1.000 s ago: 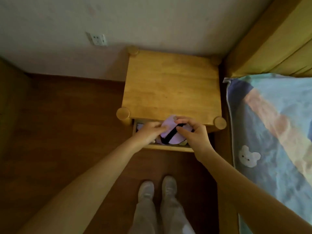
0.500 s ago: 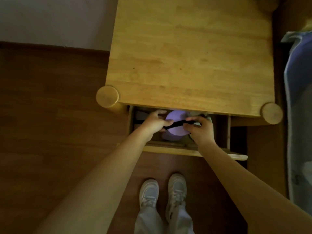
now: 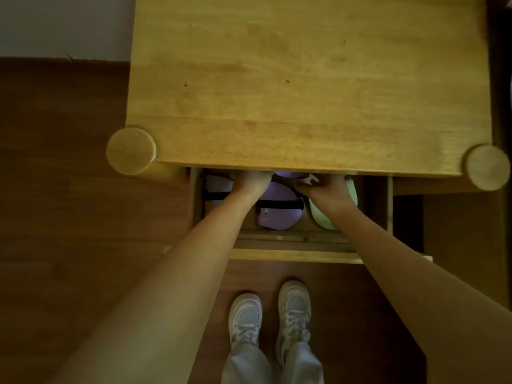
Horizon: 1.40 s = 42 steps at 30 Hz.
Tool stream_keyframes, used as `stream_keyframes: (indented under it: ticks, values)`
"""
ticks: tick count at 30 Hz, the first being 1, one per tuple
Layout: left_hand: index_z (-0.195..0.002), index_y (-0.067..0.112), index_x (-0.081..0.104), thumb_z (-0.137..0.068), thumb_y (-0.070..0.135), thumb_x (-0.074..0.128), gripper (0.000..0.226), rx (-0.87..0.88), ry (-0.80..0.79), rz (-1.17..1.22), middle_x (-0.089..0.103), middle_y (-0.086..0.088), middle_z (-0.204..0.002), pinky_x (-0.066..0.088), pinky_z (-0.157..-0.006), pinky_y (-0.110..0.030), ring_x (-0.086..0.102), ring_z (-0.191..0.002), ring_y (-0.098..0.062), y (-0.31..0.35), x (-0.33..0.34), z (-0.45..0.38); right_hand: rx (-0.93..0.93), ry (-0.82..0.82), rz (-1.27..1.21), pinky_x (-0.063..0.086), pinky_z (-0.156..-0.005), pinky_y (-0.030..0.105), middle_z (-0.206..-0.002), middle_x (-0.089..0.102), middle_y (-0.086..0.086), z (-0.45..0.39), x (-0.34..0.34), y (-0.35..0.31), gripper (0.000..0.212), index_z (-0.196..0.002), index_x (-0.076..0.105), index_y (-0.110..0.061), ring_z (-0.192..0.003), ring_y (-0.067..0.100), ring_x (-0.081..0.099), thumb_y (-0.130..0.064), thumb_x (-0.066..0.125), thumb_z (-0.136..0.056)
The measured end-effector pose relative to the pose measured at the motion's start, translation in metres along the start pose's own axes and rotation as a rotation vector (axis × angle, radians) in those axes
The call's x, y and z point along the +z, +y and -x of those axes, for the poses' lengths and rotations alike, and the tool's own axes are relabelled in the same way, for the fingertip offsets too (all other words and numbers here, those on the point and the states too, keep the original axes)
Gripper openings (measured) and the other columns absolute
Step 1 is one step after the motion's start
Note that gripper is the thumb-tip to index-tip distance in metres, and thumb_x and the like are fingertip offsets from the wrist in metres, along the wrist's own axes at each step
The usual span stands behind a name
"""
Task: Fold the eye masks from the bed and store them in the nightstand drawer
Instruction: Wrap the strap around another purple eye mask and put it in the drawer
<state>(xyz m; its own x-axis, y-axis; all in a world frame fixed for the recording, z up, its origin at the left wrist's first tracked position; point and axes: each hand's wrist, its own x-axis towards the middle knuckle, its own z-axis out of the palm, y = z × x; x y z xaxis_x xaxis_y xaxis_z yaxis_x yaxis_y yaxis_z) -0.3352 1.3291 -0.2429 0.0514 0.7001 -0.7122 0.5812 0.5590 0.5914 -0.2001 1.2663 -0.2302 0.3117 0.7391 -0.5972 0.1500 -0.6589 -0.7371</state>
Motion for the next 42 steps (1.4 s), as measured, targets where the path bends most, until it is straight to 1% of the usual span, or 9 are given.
stream_keyframes:
  ticks: [1, 3, 9, 18, 21, 25, 30, 34, 42]
  values:
    - [-0.088, 0.017, 0.054, -0.095, 0.019, 0.055, 0.008, 0.094, -0.023, -0.081, 0.058, -0.013, -0.097, 0.036, -0.087, -0.03, 0.056, -0.092, -0.024, 0.001, 0.002, 0.0, -0.005, -0.03, 0.05, 0.039, -0.102, 0.03, -0.136, 0.053, 0.009, -0.002, 0.001, 0.001, 0.054, -0.131, 0.047, -0.01, -0.127, 0.023, 0.046, -0.004, 0.069, -0.082]
    - [-0.12, 0.006, 0.055, -0.097, 0.021, 0.051, 0.027, 0.251, -0.078, -0.28, 0.056, -0.019, -0.124, 0.037, -0.097, -0.037, 0.049, -0.117, -0.033, 0.002, 0.007, 0.001, -0.015, -0.086, 0.133, 0.035, -0.1, 0.027, -0.14, 0.049, 0.009, -0.008, 0.003, 0.002, 0.053, -0.134, 0.045, -0.012, -0.132, 0.026, 0.042, -0.006, 0.065, -0.085]
    - [-0.113, 0.008, 0.051, -0.096, 0.011, 0.042, 0.019, 0.359, -0.143, -0.699, 0.05, -0.012, -0.096, 0.038, -0.07, -0.037, 0.051, -0.09, -0.03, -0.009, 0.008, -0.011, 0.012, -0.18, 0.131, 0.034, -0.089, 0.015, -0.138, 0.051, 0.011, -0.009, 0.002, -0.007, 0.041, -0.132, 0.05, -0.009, -0.129, 0.026, 0.044, -0.01, 0.058, -0.091]
    - [-0.132, 0.016, 0.044, -0.099, 0.035, 0.04, 0.038, 0.473, -0.052, -0.759, 0.052, -0.012, -0.127, 0.043, -0.091, -0.038, 0.05, -0.115, -0.032, 0.001, 0.006, 0.008, -0.16, -0.149, 0.165, 0.033, -0.072, -0.007, -0.124, 0.054, 0.008, 0.005, -0.014, -0.016, 0.043, -0.13, 0.048, -0.002, -0.114, 0.013, 0.046, -0.002, 0.061, -0.088]
    - [-0.135, 0.016, 0.041, -0.101, 0.039, 0.035, 0.042, 0.532, -0.021, -0.833, 0.058, -0.009, -0.122, 0.05, -0.084, -0.039, 0.057, -0.105, -0.029, 0.003, -0.001, 0.035, -0.164, -0.148, 0.297, 0.039, -0.088, 0.02, -0.123, 0.06, 0.009, 0.012, -0.022, -0.019, 0.039, -0.127, 0.053, -0.011, -0.117, 0.023, 0.051, -0.015, 0.061, -0.089]
    - [-0.148, 0.023, 0.024, -0.101, 0.045, 0.027, 0.052, 0.671, 0.039, -0.895, 0.039, 0.001, -0.148, 0.042, -0.096, -0.034, 0.043, -0.13, -0.02, -0.011, -0.009, 0.075, -0.246, -0.184, 0.535, 0.05, -0.087, 0.037, -0.115, 0.067, 0.003, 0.046, -0.032, -0.02, 0.034, -0.125, 0.057, -0.018, -0.107, 0.023, 0.059, -0.016, 0.055, -0.092]
    - [-0.145, 0.024, 0.033, -0.095, 0.061, 0.028, 0.062, 0.812, 0.042, -0.822, 0.04, 0.008, -0.147, 0.037, -0.098, -0.027, 0.041, -0.131, -0.011, -0.017, -0.019, 0.116, -0.522, -0.181, 0.695, 0.044, -0.095, 0.031, -0.126, 0.06, 0.002, 0.097, -0.048, -0.008, 0.043, -0.133, 0.048, -0.021, -0.118, 0.017, 0.053, -0.035, 0.053, -0.092]
    - [-0.149, 0.02, 0.028, -0.089, 0.071, 0.026, 0.079, 0.96, 0.027, -1.045, 0.034, 0.003, -0.153, 0.037, -0.105, -0.032, 0.036, -0.138, -0.014, -0.022, -0.028, 0.126, -0.651, -0.175, 0.861, 0.031, -0.107, 0.03, -0.137, 0.052, 0.002, 0.116, -0.062, -0.004, 0.068, -0.143, 0.035, -0.022, -0.129, 0.019, 0.045, -0.056, 0.049, -0.086]
    - [-0.152, 0.01, 0.007, -0.078, 0.079, 0.034, 0.105, 1.107, 0.106, -1.43, 0.01, -0.008, -0.16, 0.022, -0.117, -0.045, 0.014, -0.147, -0.022, -0.02, -0.043, 0.121, -0.727, -0.131, 1.182, 0.02, -0.118, 0.046, -0.155, 0.028, 0.006, 0.113, -0.079, 0.0, 0.091, -0.149, 0.021, -0.02, -0.145, 0.026, 0.022, -0.055, 0.065, -0.077]
